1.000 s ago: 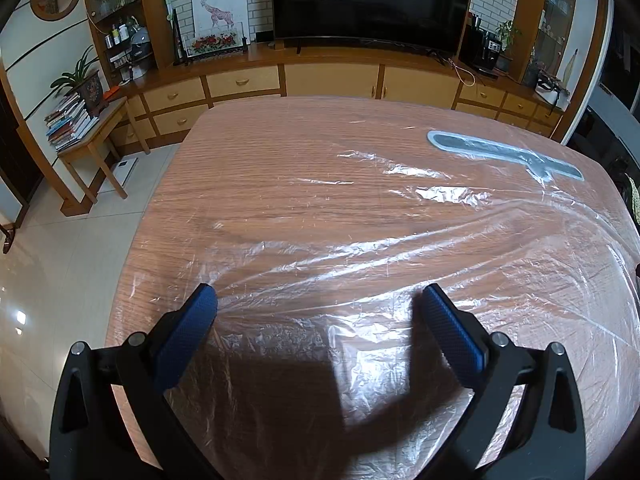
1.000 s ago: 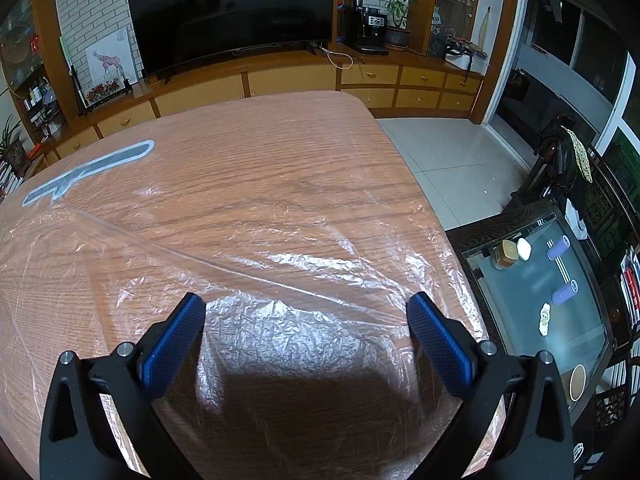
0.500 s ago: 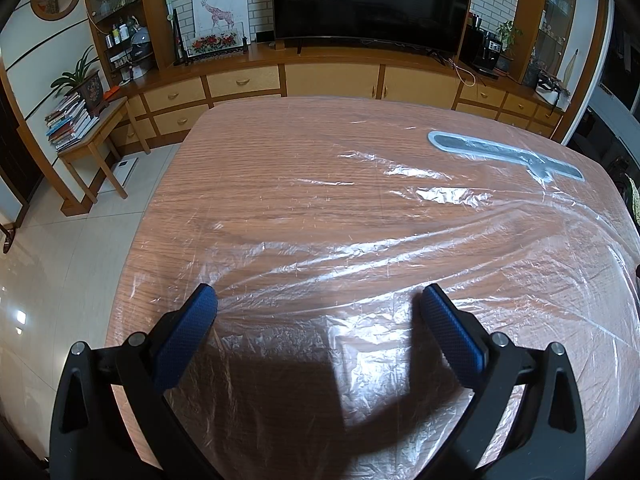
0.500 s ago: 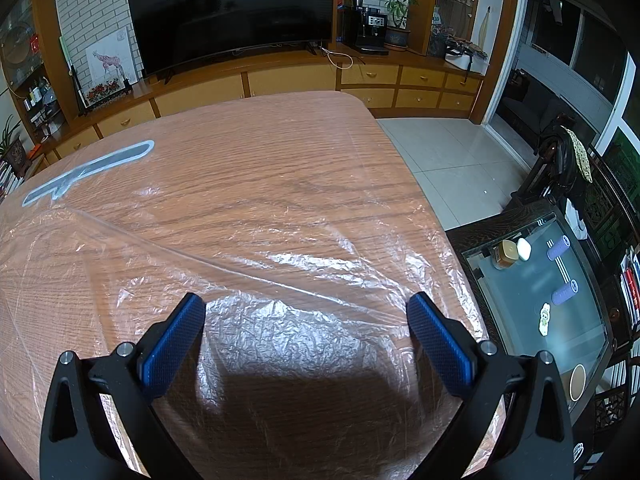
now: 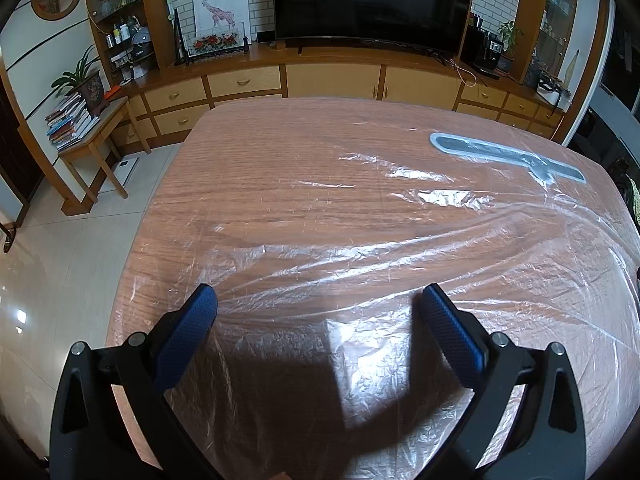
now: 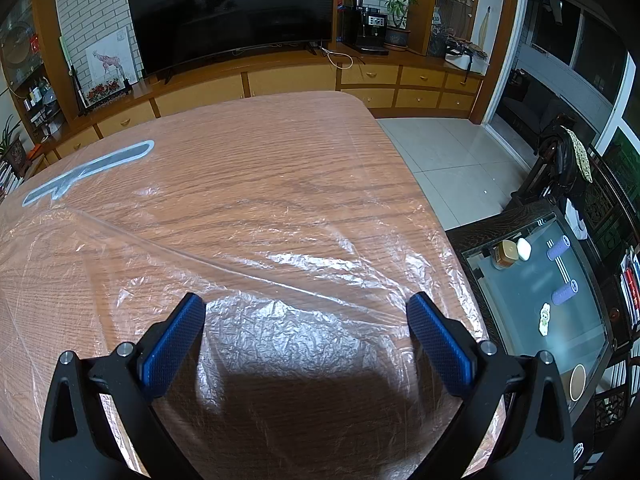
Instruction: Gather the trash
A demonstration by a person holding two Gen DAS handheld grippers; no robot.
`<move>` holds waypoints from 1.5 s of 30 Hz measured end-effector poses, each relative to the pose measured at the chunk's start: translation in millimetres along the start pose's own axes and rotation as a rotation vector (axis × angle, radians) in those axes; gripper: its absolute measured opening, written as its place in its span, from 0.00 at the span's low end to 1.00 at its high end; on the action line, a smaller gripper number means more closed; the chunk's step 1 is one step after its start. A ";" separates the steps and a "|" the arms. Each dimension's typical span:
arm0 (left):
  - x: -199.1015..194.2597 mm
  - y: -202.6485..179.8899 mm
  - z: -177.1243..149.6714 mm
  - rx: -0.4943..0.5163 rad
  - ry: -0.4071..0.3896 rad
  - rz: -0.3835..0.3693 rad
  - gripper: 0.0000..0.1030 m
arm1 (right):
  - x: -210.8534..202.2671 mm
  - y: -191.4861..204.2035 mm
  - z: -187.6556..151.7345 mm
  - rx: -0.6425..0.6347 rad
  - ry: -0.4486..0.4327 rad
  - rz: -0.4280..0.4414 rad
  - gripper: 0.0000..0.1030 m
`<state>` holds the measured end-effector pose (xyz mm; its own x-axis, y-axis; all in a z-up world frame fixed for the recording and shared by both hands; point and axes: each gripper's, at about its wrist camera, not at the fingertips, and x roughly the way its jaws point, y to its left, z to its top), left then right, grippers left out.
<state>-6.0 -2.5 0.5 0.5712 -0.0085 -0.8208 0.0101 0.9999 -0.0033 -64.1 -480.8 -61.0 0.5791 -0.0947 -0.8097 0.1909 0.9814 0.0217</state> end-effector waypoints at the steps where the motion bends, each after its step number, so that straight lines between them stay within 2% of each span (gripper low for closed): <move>1: 0.0 0.1 -0.1 0.000 0.000 0.000 0.99 | 0.1 -0.2 -0.2 0.000 0.000 0.000 0.97; 45: -0.3 -0.1 0.2 0.000 0.000 0.000 0.99 | 0.0 -0.1 0.3 0.000 0.000 0.000 0.97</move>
<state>-6.0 -2.6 0.9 0.5709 -0.0085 -0.8210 0.0104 0.9999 -0.0031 -63.9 -481.0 -60.8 0.5789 -0.0946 -0.8099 0.1910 0.9813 0.0219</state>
